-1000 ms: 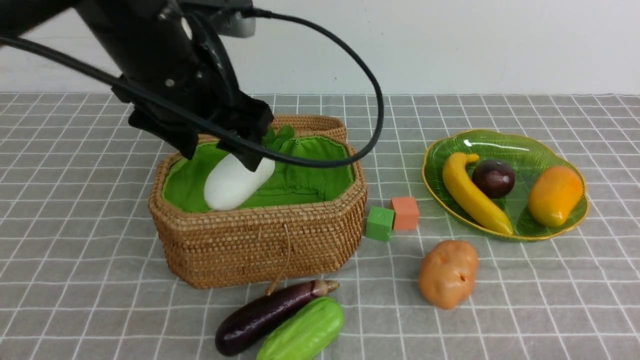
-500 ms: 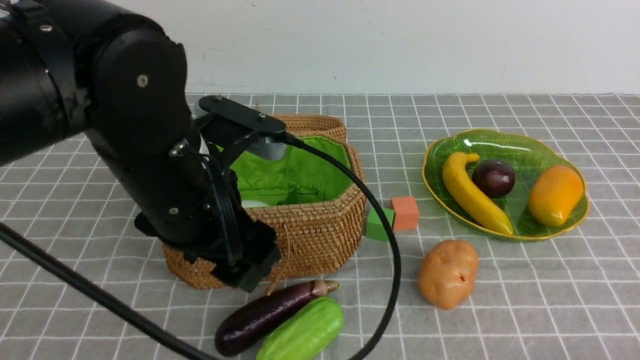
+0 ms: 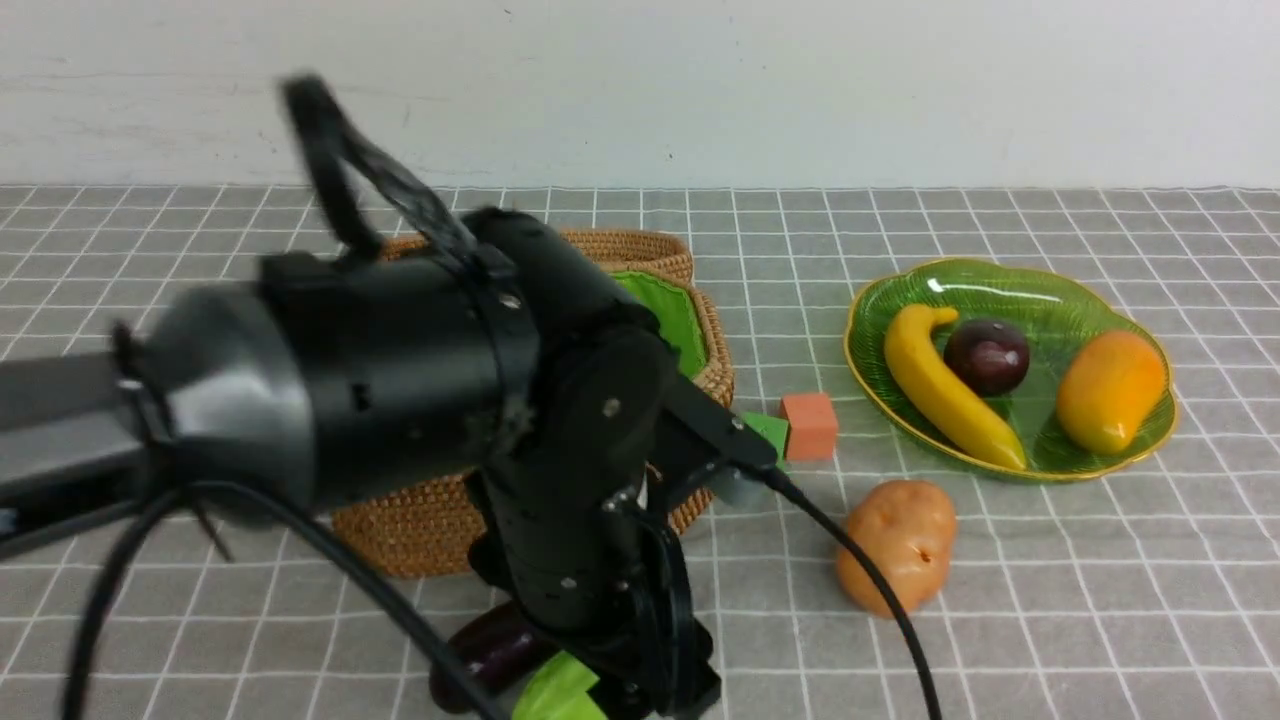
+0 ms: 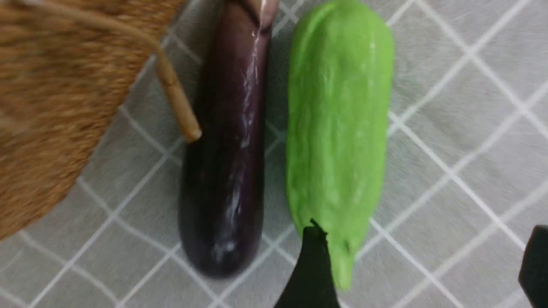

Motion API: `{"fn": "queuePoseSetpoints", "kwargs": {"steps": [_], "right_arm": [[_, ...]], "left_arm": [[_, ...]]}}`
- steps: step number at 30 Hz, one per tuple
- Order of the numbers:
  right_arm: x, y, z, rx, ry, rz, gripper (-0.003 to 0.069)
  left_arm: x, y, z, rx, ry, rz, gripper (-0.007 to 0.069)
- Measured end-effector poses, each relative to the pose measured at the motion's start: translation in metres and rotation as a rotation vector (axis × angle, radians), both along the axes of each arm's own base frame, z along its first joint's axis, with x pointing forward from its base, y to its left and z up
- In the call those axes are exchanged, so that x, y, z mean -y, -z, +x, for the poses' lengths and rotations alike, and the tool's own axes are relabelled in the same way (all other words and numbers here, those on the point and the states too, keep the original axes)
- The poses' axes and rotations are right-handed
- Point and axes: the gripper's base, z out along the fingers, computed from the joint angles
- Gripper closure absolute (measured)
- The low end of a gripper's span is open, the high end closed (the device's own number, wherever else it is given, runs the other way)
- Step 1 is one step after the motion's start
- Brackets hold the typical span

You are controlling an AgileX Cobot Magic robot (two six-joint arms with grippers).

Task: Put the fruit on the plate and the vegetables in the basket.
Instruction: Take a chayote with your left arm and place it on the basket on the left.

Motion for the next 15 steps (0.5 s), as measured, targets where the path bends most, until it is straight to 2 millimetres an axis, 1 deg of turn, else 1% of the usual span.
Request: {"fn": "queuePoseSetpoints", "kwargs": {"steps": [2,6,7,11,15], "right_arm": [[0.000,0.000,0.000,0.000,-0.001,0.000,0.0421],[0.000,0.000,0.000,0.000,-0.001,0.000,0.0421],[0.000,0.000,0.000,0.000,-0.001,0.000,0.0421],[0.000,0.000,0.000,0.000,-0.001,0.000,0.0421],[0.000,0.000,0.000,0.000,-0.001,0.000,0.0421]], "left_arm": [[0.005,0.016,0.004,-0.022,0.001,0.022,0.0040],[0.012,0.039,0.010,-0.047,0.003,0.042,0.0039],[0.012,0.043,0.012,-0.044,0.008,0.059,0.0039],[0.011,0.048,0.016,-0.024,0.021,0.088,0.0039],[0.019,0.065,0.019,-0.038,0.017,0.060,0.0041]]}}
